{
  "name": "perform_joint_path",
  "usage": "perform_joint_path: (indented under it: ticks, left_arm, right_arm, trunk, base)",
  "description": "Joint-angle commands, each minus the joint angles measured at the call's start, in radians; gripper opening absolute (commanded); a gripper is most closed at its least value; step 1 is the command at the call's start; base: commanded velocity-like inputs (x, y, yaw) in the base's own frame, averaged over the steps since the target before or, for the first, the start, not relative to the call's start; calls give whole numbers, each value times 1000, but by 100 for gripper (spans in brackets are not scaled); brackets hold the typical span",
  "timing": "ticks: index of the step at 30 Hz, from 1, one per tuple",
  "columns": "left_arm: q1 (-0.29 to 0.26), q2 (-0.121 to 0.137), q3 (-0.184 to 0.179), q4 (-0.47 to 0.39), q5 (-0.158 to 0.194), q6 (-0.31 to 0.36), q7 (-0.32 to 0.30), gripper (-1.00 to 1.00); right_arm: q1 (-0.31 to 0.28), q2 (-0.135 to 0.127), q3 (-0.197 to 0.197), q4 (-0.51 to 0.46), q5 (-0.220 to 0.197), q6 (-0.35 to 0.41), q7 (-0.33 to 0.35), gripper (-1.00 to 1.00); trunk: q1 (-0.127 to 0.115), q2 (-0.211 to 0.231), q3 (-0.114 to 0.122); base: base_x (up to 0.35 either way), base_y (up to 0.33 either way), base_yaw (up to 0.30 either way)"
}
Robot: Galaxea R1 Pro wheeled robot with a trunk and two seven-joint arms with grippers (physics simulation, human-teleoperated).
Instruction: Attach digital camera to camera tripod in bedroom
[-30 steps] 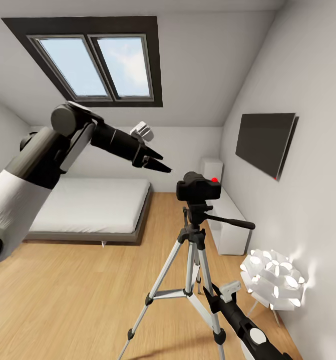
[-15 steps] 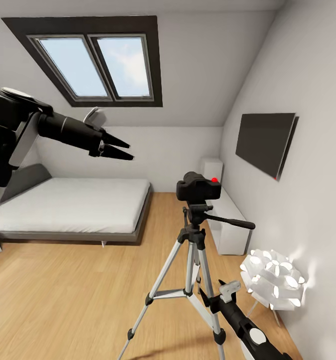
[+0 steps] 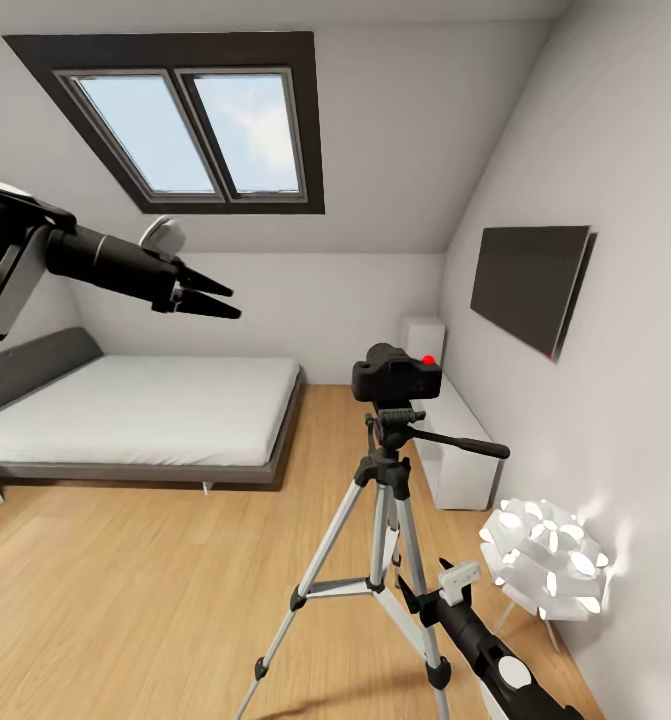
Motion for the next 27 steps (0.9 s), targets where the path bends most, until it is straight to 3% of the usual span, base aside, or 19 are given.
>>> perform_joint_path:
  ticks: [1,8,15,17,18,27]
  left_arm:
    - [-1,2,-2,3,3,8,-1,100]
    - [4,7,-3,98,2,8,1,100]
    - [6,3,-6,244,2,8,8,100]
    - [7,-4,-7,340,2,8,19,100]
    - [8,-13,-7,426,2,8,40,100]
    - [8,-18,-7,540,2,8,63,100]
  right_arm:
    - [-1,-1,4,1,-8,-3,3,100]
    - [1,-2,14,1,-5,-14,5,100]
    - [7,-7,16,78,-4,-118,6,100]
    - [8,-8,16,155,-4,-196,6,100]
    - [8,-8,16,262,-4,-315,6,100]
    - [8,-9,16,424,-5,-509,5,100]
  trunk:
    - [0,-1,0]
    - [0,-1,0]
    - [0,-1,0]
    - [0,-1,0]
    - [0,-1,0]
    - [0,-1,0]
  base:
    - [0,0,0]
    - [0,0,0]
    - [0,0,0]
    - [0,0,0]
    - [0,0,0]
    - [0,0,0]
